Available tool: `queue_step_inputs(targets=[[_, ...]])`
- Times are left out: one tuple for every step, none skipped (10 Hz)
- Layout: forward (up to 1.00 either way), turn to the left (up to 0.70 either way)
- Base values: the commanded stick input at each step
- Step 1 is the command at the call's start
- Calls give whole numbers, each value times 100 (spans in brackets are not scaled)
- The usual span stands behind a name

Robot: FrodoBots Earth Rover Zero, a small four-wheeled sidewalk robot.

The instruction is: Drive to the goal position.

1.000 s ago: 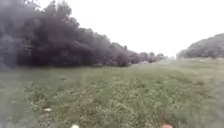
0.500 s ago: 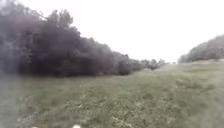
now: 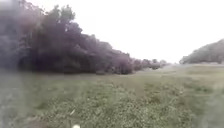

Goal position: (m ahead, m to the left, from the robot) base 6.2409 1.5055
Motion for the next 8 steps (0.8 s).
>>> queue_step_inputs(targets=[[70,-14],[70,-14],[70,-14],[70,-14],[70,-14],[70,-14],[70,-14],[70,-14]])
